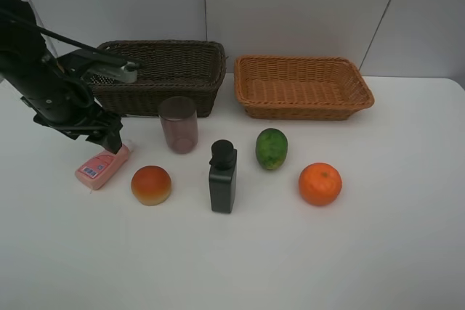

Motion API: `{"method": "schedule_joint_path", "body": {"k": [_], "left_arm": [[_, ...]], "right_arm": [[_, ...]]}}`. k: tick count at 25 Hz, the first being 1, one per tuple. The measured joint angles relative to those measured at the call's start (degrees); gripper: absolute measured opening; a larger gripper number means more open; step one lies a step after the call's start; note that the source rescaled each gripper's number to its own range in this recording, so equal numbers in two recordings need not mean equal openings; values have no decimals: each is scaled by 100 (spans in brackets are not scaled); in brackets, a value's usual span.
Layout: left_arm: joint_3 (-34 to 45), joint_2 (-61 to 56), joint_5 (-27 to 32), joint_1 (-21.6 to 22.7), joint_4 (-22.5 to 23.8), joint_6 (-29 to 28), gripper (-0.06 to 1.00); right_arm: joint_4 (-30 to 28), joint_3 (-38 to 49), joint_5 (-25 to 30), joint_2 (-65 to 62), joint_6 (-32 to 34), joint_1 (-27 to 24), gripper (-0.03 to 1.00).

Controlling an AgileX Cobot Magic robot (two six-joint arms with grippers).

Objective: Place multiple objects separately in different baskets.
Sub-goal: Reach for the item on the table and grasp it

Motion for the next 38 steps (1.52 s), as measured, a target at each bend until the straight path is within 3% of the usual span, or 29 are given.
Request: {"method": "schedule_joint_path", "body": {"k": [5,19,38], "left_arm": [[-342,319,218,-103,74,0,100],[-329,805,460,-125,548,-181,100],[-329,1261,-8,-125,554,-196,100]], "right_arm": [[0,0,0,0,0,0,75],[0,0,0,0,0,0,75],[0,0,0,0,0,0,75]]}}
